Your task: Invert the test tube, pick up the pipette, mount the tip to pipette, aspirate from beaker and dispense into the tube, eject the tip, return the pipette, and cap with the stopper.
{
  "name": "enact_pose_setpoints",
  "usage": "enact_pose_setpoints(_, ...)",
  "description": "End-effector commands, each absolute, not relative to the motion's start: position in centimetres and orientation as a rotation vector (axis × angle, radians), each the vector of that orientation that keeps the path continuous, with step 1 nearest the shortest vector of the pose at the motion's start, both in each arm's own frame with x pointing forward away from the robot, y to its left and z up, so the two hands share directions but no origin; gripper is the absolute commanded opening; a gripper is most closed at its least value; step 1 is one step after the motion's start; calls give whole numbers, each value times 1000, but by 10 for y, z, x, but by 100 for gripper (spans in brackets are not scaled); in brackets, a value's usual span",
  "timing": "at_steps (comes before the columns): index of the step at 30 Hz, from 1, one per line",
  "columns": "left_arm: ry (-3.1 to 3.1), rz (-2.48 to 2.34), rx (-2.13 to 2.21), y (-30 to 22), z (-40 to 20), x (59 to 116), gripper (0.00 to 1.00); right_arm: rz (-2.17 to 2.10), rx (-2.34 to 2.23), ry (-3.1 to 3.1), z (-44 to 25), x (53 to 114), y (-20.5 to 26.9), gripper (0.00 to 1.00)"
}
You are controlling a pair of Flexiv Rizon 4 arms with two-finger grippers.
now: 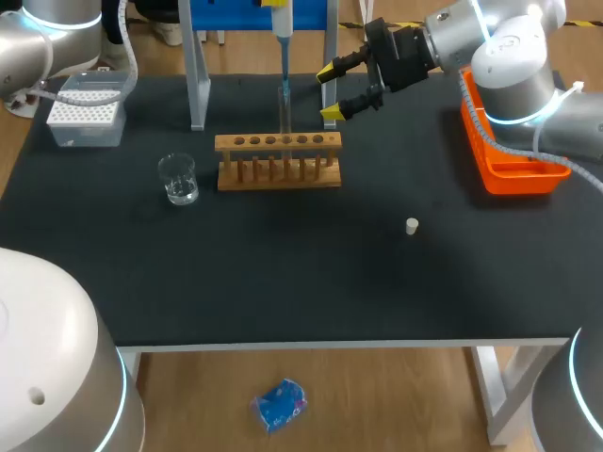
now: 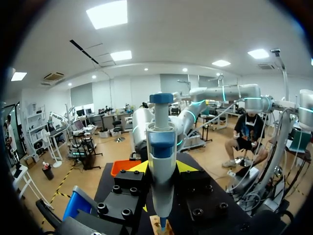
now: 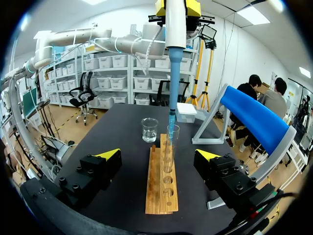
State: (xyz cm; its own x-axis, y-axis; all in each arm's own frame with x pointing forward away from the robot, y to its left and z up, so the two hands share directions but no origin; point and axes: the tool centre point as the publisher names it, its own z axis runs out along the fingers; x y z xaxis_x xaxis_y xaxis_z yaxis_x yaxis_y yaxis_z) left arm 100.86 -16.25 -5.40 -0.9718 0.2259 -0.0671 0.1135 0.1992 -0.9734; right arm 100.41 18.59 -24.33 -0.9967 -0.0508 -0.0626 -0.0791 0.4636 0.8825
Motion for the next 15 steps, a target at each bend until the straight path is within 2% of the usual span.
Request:
enact_pose_setpoints(1,-2365,1912,-326,-161,-56,1004,0,1610,-119,2663,-244,1004,186,100)
enact_pose_setpoints(15,-2349,1913,-326,-162,-61,1010,0,1610,-119,2663,-244,1004,186,100)
